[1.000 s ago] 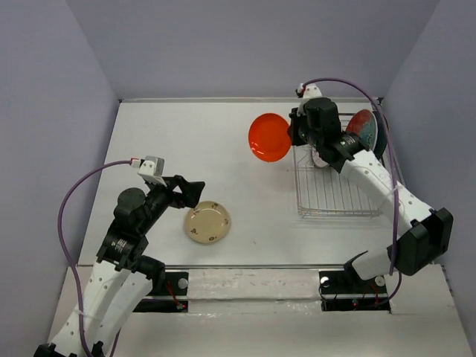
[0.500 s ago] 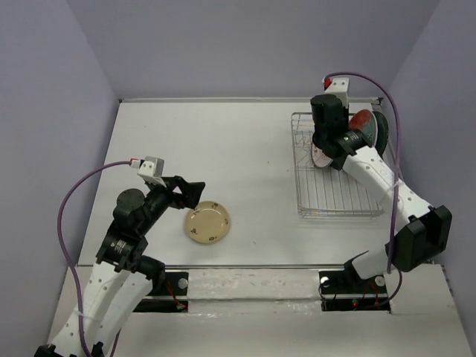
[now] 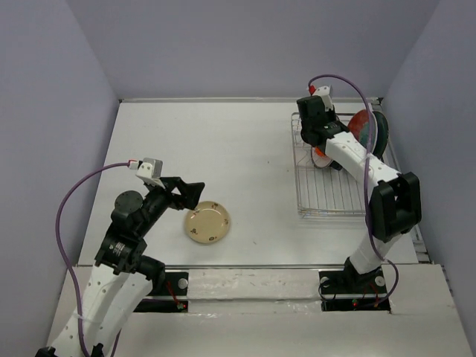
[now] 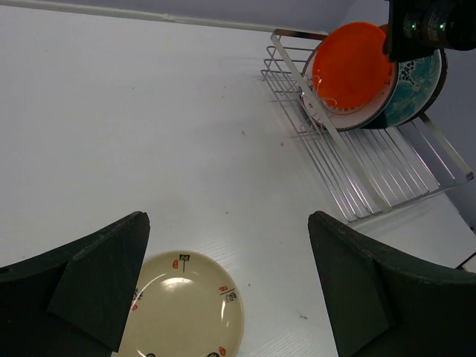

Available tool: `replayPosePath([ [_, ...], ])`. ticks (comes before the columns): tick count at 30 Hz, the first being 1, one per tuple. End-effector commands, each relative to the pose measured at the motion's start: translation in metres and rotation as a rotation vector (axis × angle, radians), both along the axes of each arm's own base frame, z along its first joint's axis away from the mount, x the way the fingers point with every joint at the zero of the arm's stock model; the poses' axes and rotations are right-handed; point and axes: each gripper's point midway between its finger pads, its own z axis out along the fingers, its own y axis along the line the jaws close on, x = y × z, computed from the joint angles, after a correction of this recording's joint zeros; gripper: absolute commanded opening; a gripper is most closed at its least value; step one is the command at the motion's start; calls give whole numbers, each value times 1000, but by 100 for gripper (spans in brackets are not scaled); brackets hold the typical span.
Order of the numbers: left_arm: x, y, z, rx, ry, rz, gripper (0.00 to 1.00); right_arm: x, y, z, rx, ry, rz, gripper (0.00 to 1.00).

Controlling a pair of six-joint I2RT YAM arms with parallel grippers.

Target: Load the plates into the dish rack

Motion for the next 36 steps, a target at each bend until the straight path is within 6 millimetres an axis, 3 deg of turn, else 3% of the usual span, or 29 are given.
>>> replayPosePath([
  [1, -1, -2, 15, -18, -59, -16, 99, 11, -5, 0, 8, -19, -25, 7],
  [8, 0, -2, 12, -14, -52, -16, 99, 12, 9, -34, 109, 15, 9, 10],
  [10, 1, -2, 12, -13, -50, -16, 99, 10, 8, -22, 126, -21, -2, 34],
  [11, 1, -2, 12, -12, -47, -16, 99, 10, 9, -23, 130, -19, 4, 42],
  [13, 2, -2, 10, -9, -42, -13, 99, 10, 17, -4, 190, -57, 49, 57],
  [15, 3, -2, 11, -10, -41, -8, 99, 5, 30, 16, 280, -93, 122, 61],
  [18, 4, -1, 9, -7, -38, -2, 99, -1, 48, 31, 383, -111, 222, 61],
  [20, 5, 0, 8, -6, -31, 4, 99, -11, 82, 37, 512, -92, 376, 61],
  [21, 6, 1, 8, -5, -31, 10, 99, -21, 118, 34, 608, -48, 515, 61],
  [23, 8, 3, 5, 0, -22, 18, 99, -34, 154, 30, 678, -3, 644, 61],
  [24, 9, 4, 6, -1, -22, 25, 99, -52, 191, 22, 716, 62, 767, 61],
  [26, 11, 9, 7, 0, -27, 56, 99, -71, 231, 3, 741, 151, 879, 62],
  [27, 12, 12, 9, 1, -30, 68, 99, -89, 260, -6, 748, 206, 957, 63],
  [28, 13, 17, 9, 1, -32, 96, 99, -100, 282, -27, 777, 289, 1007, 64],
  [30, 14, 22, 11, 1, -40, 123, 99, -118, 313, -44, 822, 361, 1083, 66],
  [31, 15, 28, 13, 1, -46, 151, 99, -138, 335, -52, 861, 422, 1146, 67],
  [32, 16, 30, 13, 0, -47, 163, 99, -142, 348, -71, 876, 462, 1159, 67],
  [35, 16, 34, 16, -5, -57, 185, 99, -156, 372, -92, 938, 517, 1182, 67],
  [36, 16, 34, 15, -5, -54, 186, 99, -161, 375, -111, 941, 554, 1169, 67],
])
